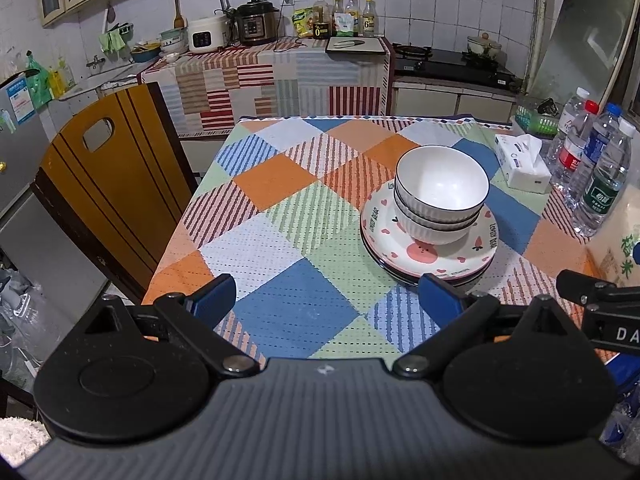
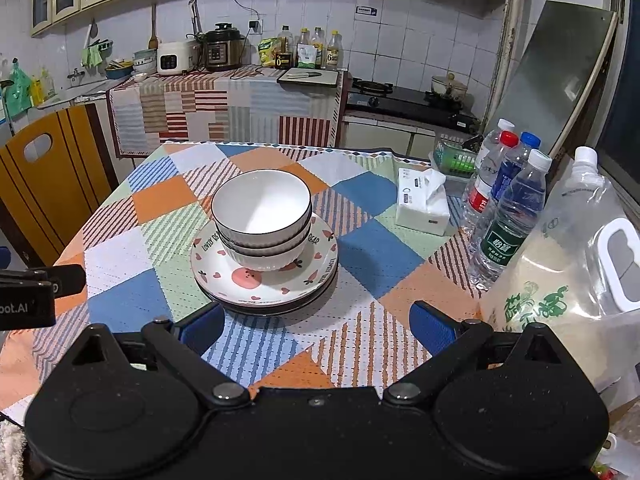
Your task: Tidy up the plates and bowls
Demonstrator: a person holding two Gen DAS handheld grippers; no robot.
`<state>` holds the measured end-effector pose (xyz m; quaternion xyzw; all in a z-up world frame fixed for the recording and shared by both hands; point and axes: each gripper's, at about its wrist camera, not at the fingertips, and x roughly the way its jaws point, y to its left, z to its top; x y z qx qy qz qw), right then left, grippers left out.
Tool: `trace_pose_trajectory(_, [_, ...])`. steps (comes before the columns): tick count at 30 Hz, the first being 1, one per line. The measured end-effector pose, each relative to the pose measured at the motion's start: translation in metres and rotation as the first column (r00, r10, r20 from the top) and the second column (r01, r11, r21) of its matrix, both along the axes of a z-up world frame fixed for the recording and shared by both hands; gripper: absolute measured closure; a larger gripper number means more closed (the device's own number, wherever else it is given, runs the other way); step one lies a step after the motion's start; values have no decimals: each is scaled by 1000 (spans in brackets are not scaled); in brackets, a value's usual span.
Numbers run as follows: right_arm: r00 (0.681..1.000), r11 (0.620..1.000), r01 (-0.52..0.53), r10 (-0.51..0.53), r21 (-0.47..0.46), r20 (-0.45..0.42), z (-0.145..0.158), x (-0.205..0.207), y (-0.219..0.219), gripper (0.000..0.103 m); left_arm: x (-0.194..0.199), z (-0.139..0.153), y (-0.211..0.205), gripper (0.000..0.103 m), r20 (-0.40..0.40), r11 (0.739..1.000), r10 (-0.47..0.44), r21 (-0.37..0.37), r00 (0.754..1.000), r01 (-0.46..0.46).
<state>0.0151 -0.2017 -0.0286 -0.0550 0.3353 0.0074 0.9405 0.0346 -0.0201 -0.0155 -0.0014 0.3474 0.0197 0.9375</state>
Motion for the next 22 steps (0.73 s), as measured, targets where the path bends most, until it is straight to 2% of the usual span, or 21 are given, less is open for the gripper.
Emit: trace_pose_trajectory(22, [1000, 1000, 11, -11, 1, -15, -3, 1, -3, 2, -1, 0, -1, 3, 11, 1000, -2, -13, 1000, 2])
